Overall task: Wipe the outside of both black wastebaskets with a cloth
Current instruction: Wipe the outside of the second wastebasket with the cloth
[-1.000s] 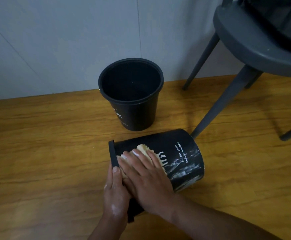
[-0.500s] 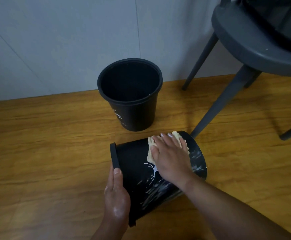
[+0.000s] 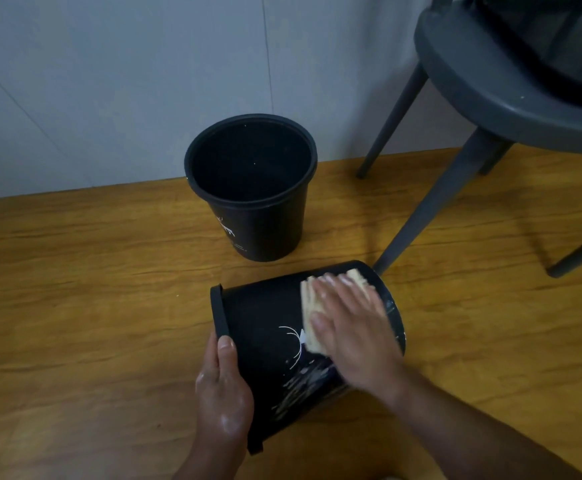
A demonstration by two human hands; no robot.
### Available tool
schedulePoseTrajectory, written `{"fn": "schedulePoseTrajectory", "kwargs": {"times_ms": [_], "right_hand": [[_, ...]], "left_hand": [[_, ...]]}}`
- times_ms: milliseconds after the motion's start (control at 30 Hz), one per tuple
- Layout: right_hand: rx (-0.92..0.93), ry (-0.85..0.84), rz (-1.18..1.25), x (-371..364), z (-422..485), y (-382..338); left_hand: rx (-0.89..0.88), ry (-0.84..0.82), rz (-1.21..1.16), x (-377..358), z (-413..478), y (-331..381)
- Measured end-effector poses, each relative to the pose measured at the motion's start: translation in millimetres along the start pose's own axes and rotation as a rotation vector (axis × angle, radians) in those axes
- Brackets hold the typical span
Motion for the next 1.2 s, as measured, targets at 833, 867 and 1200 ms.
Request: {"fn": "schedulePoseTrajectory", "kwargs": {"times_ms": [833, 867, 1200], "right_hand": [[-0.116, 0.161, 0.15, 9.0, 5.3, 48.9], [-0.147, 0.197, 0.152, 9.1, 5.8, 48.8], [0.082, 0.056, 0.168, -35.6, -40.4, -45.4]], "left_hand": [[-0.076, 0.018, -0.03, -4.5, -0.1, 7.6], [-0.077, 0.013, -0.029, -5.4, -0.7, 8.0], [-0.017, 0.028, -0.006, -4.5, 0.0, 8.2]]}}
Point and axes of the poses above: each hand's wrist, its own z-axis towards the middle knuckle, its own x-axis out of the back of the hand, y = z × x, the point moved 7 cm from there along z, towards the middle knuckle, and after that the axes turned 14 degrees about z, right-handed, at the moved point
